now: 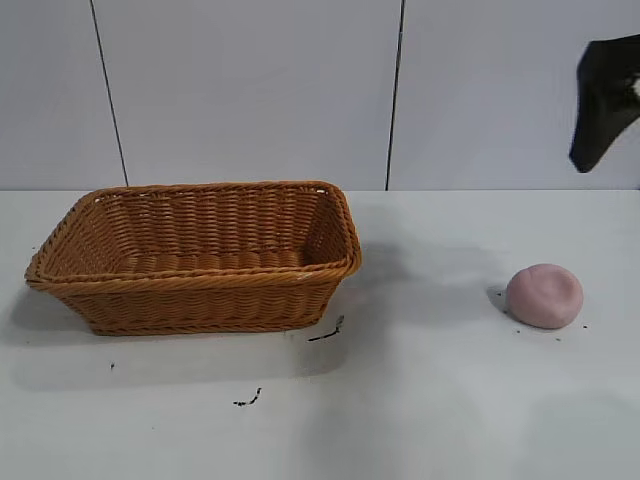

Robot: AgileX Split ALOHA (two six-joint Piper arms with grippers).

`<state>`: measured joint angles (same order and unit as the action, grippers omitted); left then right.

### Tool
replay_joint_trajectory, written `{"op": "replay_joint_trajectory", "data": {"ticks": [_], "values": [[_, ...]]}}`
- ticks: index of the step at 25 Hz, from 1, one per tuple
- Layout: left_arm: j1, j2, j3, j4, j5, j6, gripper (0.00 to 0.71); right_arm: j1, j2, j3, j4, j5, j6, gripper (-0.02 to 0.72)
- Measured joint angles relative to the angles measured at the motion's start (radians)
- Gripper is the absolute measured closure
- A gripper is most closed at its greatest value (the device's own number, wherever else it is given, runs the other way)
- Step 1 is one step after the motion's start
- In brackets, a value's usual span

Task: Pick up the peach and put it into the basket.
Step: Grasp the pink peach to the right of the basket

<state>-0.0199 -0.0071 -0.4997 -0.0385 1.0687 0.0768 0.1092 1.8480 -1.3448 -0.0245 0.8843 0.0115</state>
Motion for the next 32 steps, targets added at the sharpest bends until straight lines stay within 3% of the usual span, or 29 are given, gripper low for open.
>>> {"op": "replay_joint_trajectory", "data": {"ticks": [16, 24, 26, 27, 30, 32], "values": [[0.0, 0.0, 0.0, 0.0, 0.0, 0.0, 0.018, 0.0, 0.243, -0.003, 0.0, -0.151, 0.009, 0.014], [0.0, 0.0, 0.0, 0.0, 0.0, 0.0, 0.018, 0.0, 0.283, -0.005, -0.003, -0.14, 0.018, 0.022], [0.0, 0.0, 0.0, 0.0, 0.0, 0.0, 0.018, 0.0, 0.282, -0.006, -0.014, -0.143, 0.018, 0.097], [0.0, 0.0, 0.0, 0.0, 0.0, 0.0, 0.018, 0.0, 0.282, -0.006, -0.022, -0.144, 0.018, 0.172], [0.0, 0.0, 0.0, 0.0, 0.0, 0.0, 0.018, 0.0, 0.271, -0.006, -0.053, -0.141, 0.019, 0.488], [0.0, 0.0, 0.0, 0.0, 0.0, 0.0, 0.018, 0.0, 0.247, -0.006, -0.066, -0.14, 0.019, 0.61]]}}
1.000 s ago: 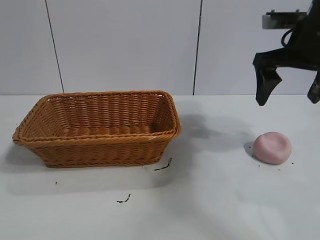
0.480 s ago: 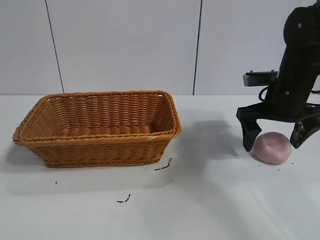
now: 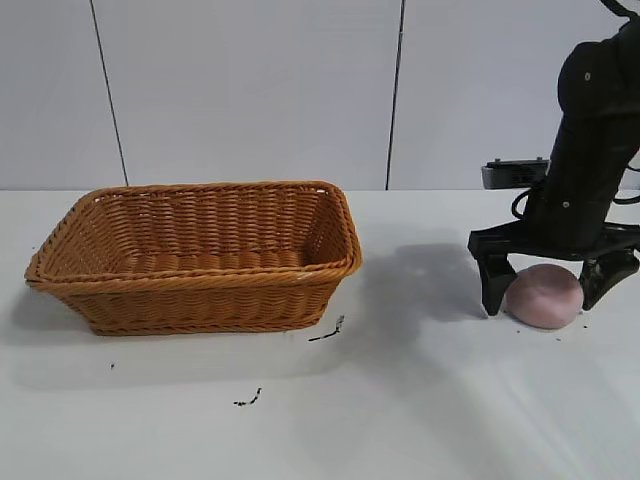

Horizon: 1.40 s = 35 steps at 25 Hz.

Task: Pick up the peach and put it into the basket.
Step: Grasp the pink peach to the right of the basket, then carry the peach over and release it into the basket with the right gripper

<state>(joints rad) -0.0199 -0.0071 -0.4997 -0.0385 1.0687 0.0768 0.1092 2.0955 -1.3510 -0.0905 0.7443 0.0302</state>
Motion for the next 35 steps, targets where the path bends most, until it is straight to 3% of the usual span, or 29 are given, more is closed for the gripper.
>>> {"op": "replay_joint_trajectory", "data": {"ticks": [4, 11, 15, 28, 35], "values": [[0.0, 0.0, 0.0, 0.0, 0.0, 0.0, 0.018, 0.0, -0.082, 0.0, -0.014, -0.014, 0.0, 0.662], [0.0, 0.0, 0.0, 0.0, 0.0, 0.0, 0.018, 0.0, -0.277, 0.0, -0.012, -0.023, -0.001, 0.669], [0.0, 0.0, 0.0, 0.0, 0.0, 0.0, 0.018, 0.032, -0.302, -0.041, 0.018, 0.032, -0.045, 0.669], [0.0, 0.0, 0.0, 0.0, 0.0, 0.0, 0.018, 0.39, -0.005, -0.631, 0.039, 0.233, -0.064, 0.669], [0.0, 0.0, 0.0, 0.0, 0.0, 0.0, 0.018, 0.557, 0.173, -0.779, 0.073, 0.24, -0.072, 0.669]]}}
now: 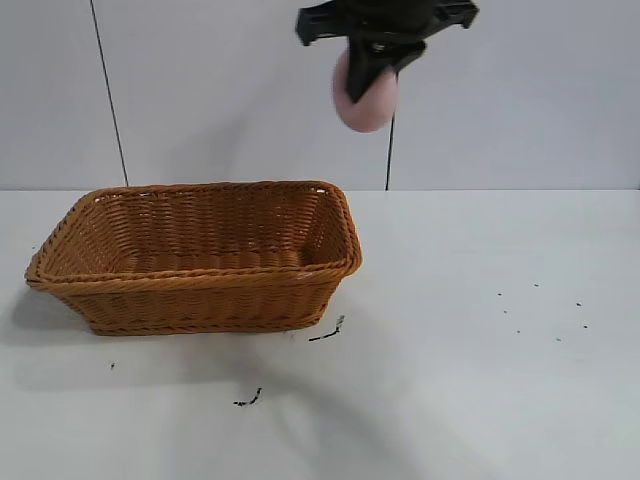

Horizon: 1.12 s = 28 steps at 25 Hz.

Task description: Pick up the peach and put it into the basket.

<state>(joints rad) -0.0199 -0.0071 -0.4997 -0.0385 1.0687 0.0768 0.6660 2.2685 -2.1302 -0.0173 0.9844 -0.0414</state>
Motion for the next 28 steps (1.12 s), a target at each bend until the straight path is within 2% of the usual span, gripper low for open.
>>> {"op": "replay_joint_trajectory", "data": {"ticks": [7, 10, 11, 13, 14, 15, 17, 19, 24, 28], "values": [[0.0, 0.0, 0.0, 0.0, 0.0, 0.0, 0.018, 0.019, 0.143, 0.0, 0.006, -0.009, -0.001, 0.658], [0.0, 0.0, 0.0, 0.0, 0.0, 0.0, 0.018, 0.019, 0.153, 0.006, 0.003, -0.023, -0.001, 0.581], [0.0, 0.0, 0.0, 0.0, 0.0, 0.0, 0.018, 0.019, 0.152, 0.006, 0.003, -0.03, -0.001, 0.517], [0.0, 0.0, 0.0, 0.0, 0.0, 0.0, 0.018, 0.019, 0.148, 0.006, 0.003, -0.034, -0.001, 0.328], [0.0, 0.0, 0.0, 0.0, 0.0, 0.0, 0.018, 0.019, 0.148, 0.006, 0.003, -0.034, -0.001, 0.206], [0.0, 0.0, 0.0, 0.0, 0.0, 0.0, 0.018, 0.019, 0.148, 0.006, 0.003, -0.034, -0.004, 0.125], [0.0, 0.0, 0.0, 0.0, 0.0, 0.0, 0.018, 0.017, 0.144, 0.006, 0.003, -0.033, -0.015, 0.054], [0.0, 0.0, 0.0, 0.0, 0.0, 0.0, 0.018, 0.016, 0.127, 0.006, 0.003, -0.032, -0.019, 0.025], [0.0, 0.0, 0.0, 0.0, 0.0, 0.0, 0.018, -0.006, 0.058, 0.004, 0.005, -0.03, -0.019, 0.015], [0.0, 0.0, 0.0, 0.0, 0.0, 0.0, 0.018, -0.083, 0.015, 0.0, 0.006, -0.023, -0.009, 0.015]]}}
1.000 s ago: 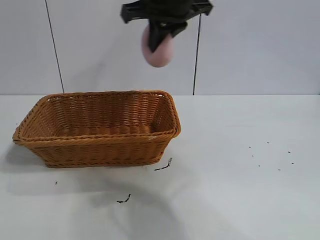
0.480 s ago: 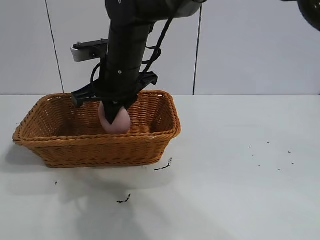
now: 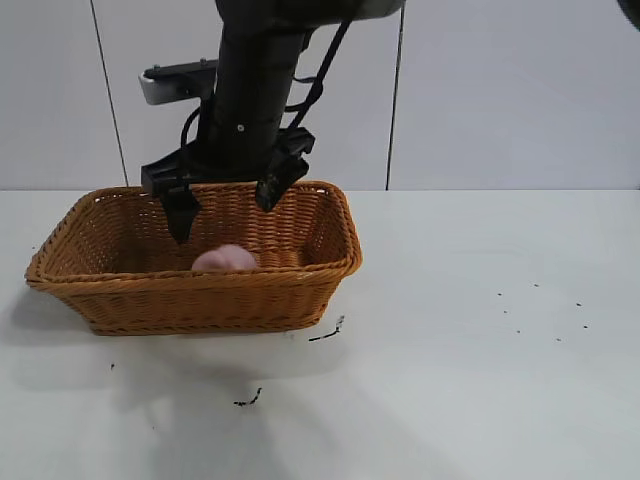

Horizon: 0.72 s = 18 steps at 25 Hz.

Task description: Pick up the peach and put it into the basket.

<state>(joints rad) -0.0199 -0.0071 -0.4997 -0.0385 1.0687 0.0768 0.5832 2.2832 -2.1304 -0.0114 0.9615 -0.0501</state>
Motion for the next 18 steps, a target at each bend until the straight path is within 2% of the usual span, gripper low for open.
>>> {"op": "replay_joint_trajectory", "data": {"ticks": [12, 18], "values": [[0.0, 0.0, 0.0, 0.0, 0.0, 0.0, 0.018, -0.409, -0.007, 0.0, -0.004, 0.087, 0.011, 0.014], [0.0, 0.0, 0.0, 0.0, 0.0, 0.0, 0.018, -0.538, -0.008, 0.0, -0.004, 0.143, 0.011, 0.014]]}}
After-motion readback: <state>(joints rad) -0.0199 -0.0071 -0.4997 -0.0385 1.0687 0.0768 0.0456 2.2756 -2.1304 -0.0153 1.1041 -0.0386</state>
